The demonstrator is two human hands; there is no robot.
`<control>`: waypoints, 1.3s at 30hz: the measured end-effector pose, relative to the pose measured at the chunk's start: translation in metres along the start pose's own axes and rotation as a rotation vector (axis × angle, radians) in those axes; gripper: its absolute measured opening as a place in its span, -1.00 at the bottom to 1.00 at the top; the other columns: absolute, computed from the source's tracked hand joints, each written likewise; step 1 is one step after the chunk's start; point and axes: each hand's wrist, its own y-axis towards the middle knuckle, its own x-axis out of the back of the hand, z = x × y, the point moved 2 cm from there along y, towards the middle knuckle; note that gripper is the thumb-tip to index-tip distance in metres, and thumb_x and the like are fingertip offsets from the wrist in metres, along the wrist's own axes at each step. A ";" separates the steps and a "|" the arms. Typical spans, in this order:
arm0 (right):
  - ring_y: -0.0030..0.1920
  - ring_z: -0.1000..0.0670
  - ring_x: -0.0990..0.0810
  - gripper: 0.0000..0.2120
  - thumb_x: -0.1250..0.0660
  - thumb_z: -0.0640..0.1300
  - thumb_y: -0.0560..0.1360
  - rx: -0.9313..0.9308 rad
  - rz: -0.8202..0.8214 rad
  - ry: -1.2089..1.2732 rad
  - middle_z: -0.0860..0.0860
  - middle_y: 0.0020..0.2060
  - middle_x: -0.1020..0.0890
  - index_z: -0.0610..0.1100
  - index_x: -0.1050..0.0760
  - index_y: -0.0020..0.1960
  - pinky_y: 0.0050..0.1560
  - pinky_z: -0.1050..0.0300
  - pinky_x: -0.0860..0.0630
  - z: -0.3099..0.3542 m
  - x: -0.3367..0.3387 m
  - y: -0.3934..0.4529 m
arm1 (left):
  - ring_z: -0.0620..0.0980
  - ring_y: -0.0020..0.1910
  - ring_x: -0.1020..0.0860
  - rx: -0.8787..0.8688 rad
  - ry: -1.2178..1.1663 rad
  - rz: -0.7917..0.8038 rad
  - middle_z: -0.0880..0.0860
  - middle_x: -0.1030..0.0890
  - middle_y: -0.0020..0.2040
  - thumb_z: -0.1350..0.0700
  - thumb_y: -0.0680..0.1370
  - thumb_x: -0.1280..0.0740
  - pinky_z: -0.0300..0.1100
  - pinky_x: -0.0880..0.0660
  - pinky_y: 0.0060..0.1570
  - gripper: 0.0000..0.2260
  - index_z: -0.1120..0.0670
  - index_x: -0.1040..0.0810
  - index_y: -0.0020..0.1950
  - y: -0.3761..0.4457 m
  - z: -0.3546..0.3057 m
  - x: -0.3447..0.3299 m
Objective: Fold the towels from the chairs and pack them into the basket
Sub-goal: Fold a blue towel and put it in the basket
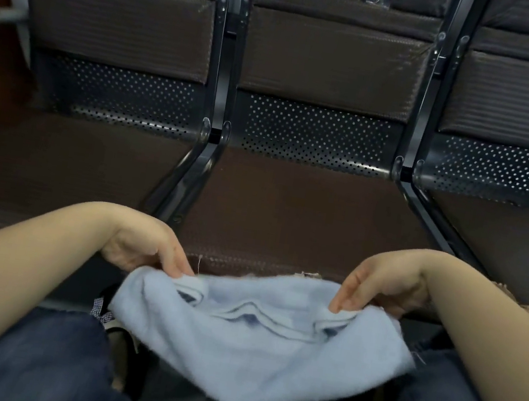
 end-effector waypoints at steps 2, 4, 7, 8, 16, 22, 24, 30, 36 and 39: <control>-0.27 0.01 -0.65 -0.76 -0.25 -0.33 0.53 -0.036 0.035 -0.048 -0.08 -0.24 -0.68 -0.17 -0.68 -0.10 -0.24 0.11 -0.62 -0.003 -0.005 -0.006 | 0.14 0.20 -0.56 0.033 0.053 -0.013 0.20 -0.63 0.14 0.24 0.42 -0.37 0.06 -0.46 0.26 -0.71 0.23 -0.65 0.12 -0.004 0.001 -0.003; -0.19 0.00 -0.64 -0.80 -0.25 -0.31 0.53 -0.066 0.058 -0.094 -0.09 -0.18 -0.66 -0.20 -0.65 0.00 -0.14 0.05 -0.63 -0.007 -0.004 -0.013 | 0.09 0.14 -0.58 0.067 0.092 -0.048 0.15 -0.65 0.10 0.24 0.45 -0.34 -0.01 -0.52 0.15 -0.74 0.20 -0.66 0.11 -0.007 0.003 -0.001; -0.27 0.07 -0.58 -0.80 -0.28 -0.27 0.51 -0.129 0.000 -0.133 -0.04 -0.21 -0.63 -0.20 -0.66 0.04 -0.10 0.08 -0.61 -0.021 0.006 -0.022 | -0.03 -0.11 -0.60 0.123 0.097 -0.096 0.09 -0.66 -0.12 0.23 0.39 -0.36 -0.12 -0.56 -0.04 -0.74 0.18 -0.69 0.05 -0.010 0.014 0.005; -0.31 0.09 -0.56 -0.81 -0.28 -0.27 0.51 -0.154 -0.033 -0.125 -0.03 -0.25 -0.63 -0.19 -0.66 0.02 -0.13 0.10 -0.61 -0.026 0.008 -0.025 | -0.03 -0.19 -0.59 0.150 0.083 -0.120 0.08 -0.62 -0.22 0.25 0.43 -0.33 -0.12 -0.57 -0.09 -0.78 0.19 -0.68 0.03 -0.010 0.018 0.007; -0.53 0.05 -0.44 -0.75 -0.26 -0.35 0.38 -0.020 -0.236 0.380 -0.08 -0.48 -0.46 -0.31 -0.61 0.01 -0.35 0.10 -0.62 -0.040 0.028 -0.033 | -0.06 -0.47 -0.55 0.149 -0.163 -0.319 0.09 -0.53 -0.40 0.29 0.54 -0.26 -0.22 -0.56 -0.43 -0.86 0.23 -0.61 -0.01 -0.008 0.025 0.020; -0.53 0.02 -0.60 -0.77 -0.11 -0.32 0.57 0.020 -0.398 0.686 -0.12 -0.47 -0.59 -0.28 -0.56 0.00 -0.52 0.13 -0.58 -0.039 0.051 -0.025 | -0.09 -0.55 -0.56 -0.047 -0.540 -0.482 0.08 -0.60 -0.43 0.29 0.53 -0.25 -0.30 -0.53 -0.54 -0.75 0.23 -0.67 -0.26 0.004 0.006 0.033; -0.44 -0.07 -0.66 -0.75 -0.09 -0.35 0.56 0.053 -0.465 0.766 -0.21 -0.35 -0.65 -0.29 -0.55 0.01 -0.49 0.07 -0.60 -0.036 0.058 -0.019 | -0.07 -0.51 -0.61 -0.081 -0.632 -0.512 0.10 -0.64 -0.38 0.26 0.57 -0.24 -0.27 -0.56 -0.51 -0.80 0.24 -0.62 -0.17 0.009 -0.001 0.037; -0.49 -0.14 -0.65 -0.77 -0.03 -0.32 0.58 0.122 -0.717 0.912 -0.16 -0.47 -0.61 -0.26 -0.46 -0.09 -0.50 -0.08 -0.56 -0.022 0.081 -0.003 | 0.02 -0.31 -0.66 -0.219 -0.766 -0.624 0.12 -0.64 -0.12 0.31 0.59 -0.21 -0.17 -0.62 -0.25 -0.85 0.19 -0.56 -0.04 0.031 -0.032 0.048; -0.16 -0.07 -0.63 -0.75 -0.04 -0.28 0.61 0.242 -0.718 1.005 -0.09 -0.17 -0.59 -0.14 -0.49 -0.02 0.28 -0.32 -0.31 0.004 0.097 0.013 | 0.04 -0.02 -0.57 -0.224 -0.851 -0.674 0.07 -0.58 -0.07 0.28 0.63 -0.14 0.05 -0.43 0.12 -0.82 0.12 -0.50 0.11 0.047 -0.059 0.065; -0.03 -0.05 -0.59 -0.73 -0.05 -0.28 0.61 0.378 -0.724 1.021 -0.08 -0.05 -0.58 -0.14 -0.49 0.13 0.32 -0.37 -0.24 0.018 0.109 0.025 | 0.03 0.02 -0.55 -0.305 -0.943 -0.706 0.05 -0.56 -0.06 0.27 0.63 -0.11 0.13 -0.35 0.26 -0.78 0.08 -0.47 0.18 0.056 -0.069 0.080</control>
